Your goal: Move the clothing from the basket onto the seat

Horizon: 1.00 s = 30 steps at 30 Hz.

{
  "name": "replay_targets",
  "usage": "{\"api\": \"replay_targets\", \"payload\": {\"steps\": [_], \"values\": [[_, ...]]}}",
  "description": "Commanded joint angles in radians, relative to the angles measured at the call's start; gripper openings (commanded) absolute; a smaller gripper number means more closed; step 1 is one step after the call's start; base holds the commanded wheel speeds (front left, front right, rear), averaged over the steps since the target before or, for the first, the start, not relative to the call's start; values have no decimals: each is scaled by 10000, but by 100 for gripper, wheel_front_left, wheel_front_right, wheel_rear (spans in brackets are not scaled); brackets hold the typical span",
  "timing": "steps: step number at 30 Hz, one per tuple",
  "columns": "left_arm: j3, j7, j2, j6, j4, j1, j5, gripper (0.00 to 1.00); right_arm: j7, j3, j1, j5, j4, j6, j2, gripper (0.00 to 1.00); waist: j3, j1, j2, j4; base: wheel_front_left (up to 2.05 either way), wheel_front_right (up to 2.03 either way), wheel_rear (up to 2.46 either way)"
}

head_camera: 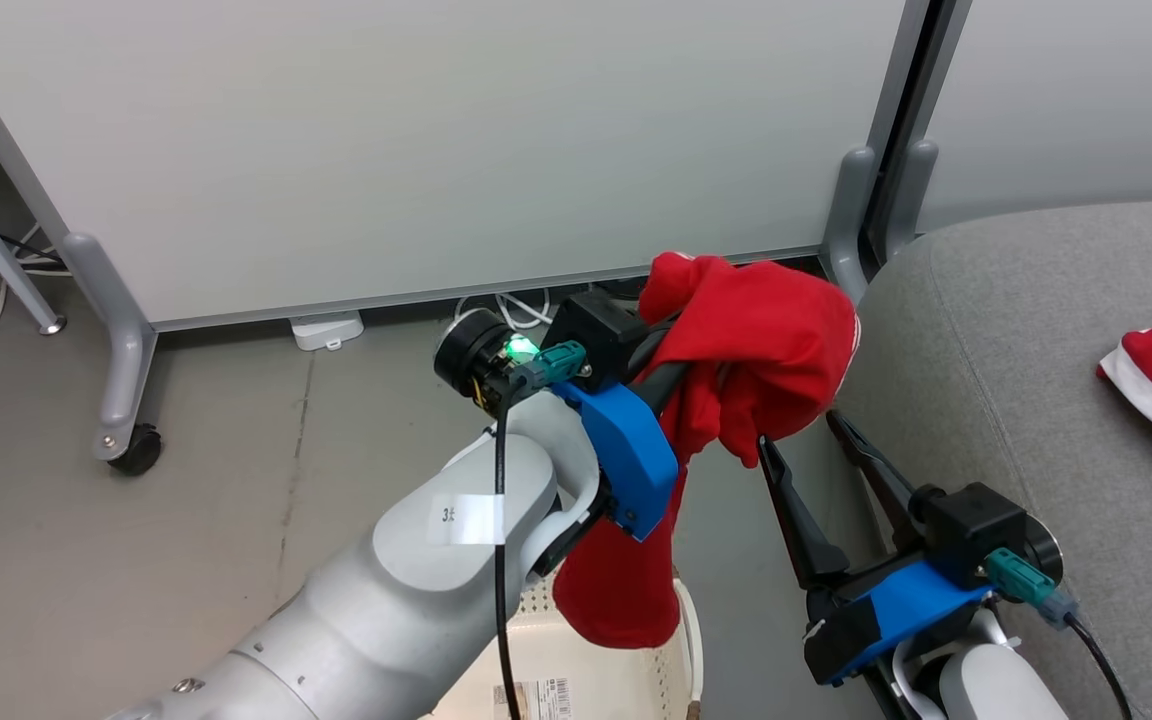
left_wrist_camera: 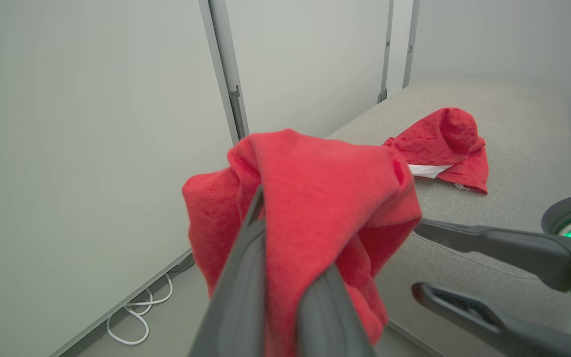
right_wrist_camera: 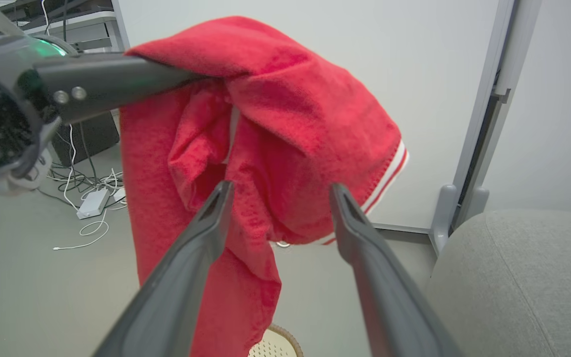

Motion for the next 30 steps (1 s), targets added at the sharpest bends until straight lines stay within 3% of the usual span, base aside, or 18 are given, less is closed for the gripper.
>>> {"api": "replay_targets", "payload": {"steps": [1, 17, 30], "values": [[-45, -79, 3, 40, 37, -156, -61, 0, -63, 31, -77, 11, 29, 1, 18, 100, 21, 0, -1, -14, 0, 0, 0], [-824, -408, 0, 199, 251, -479, -814, 0, 113, 1285, -1122, 534, 1186, 1, -99, 100, 240, 0, -1, 62, 0, 0, 0], [-1320, -628, 1, 281, 312, -596, -1315, 0, -218, 1802, -2824, 572, 3521, 1, -35, 100, 256, 0, -1, 136, 0, 0, 0]]}}
